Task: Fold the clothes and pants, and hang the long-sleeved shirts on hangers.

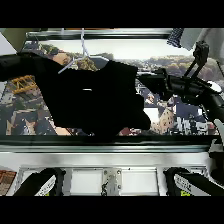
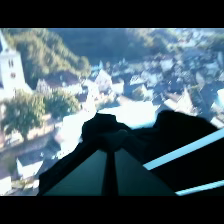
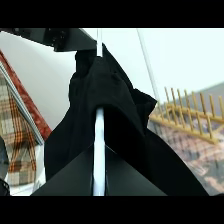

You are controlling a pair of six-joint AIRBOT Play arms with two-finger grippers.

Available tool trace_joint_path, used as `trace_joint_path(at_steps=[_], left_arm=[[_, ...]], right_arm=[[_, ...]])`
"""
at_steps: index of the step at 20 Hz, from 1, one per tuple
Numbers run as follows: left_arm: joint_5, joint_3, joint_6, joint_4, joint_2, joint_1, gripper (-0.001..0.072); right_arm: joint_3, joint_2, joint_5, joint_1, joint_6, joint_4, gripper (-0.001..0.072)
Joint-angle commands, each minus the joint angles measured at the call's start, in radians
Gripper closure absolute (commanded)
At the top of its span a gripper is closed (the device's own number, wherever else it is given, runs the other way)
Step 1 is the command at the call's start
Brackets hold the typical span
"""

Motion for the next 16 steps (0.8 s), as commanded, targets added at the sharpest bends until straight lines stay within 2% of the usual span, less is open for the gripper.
trace_joint_path(at_steps=[1,4,6,8,11,13,16], left_arm=[[-0.027,0.164,-0.016,0.002,-0.023,-0.058,0.0694],[-0.061,0.284,-0.017,0.003,-0.056,-0.103,0.0695],[-0.096,0.358,-0.027,0.011,-0.083,-0.124,0.0694],[-0.151,0.434,-0.028,0.032,-0.108,-0.125,0.0695],[-0.286,0.510,-0.084,0.267,-0.127,-0.125,0.0694],[-0.331,0.465,-0.106,0.370,-0.106,-0.120,0.0694],[-0.309,0.311,-0.122,0.373,-0.040,-0.063,0.0694]], right_arm=[[-0.024,-0.001,-0.016,0.042,-0.076,0.119,0.0703],[-0.024,-0.002,-0.057,0.087,-0.092,0.202,0.0703],[-0.024,-0.002,-0.113,0.116,-0.092,0.205,0.0703],[-0.024,-0.001,-0.110,0.124,-0.112,0.222,0.0703],[-0.024,0.021,-0.121,0.114,-0.114,0.245,0.0703],[-0.024,0.039,-0.123,0.113,-0.119,0.250,0.0703],[-0.024,0.081,-0.191,0.109,-0.118,0.249,0.0703]])
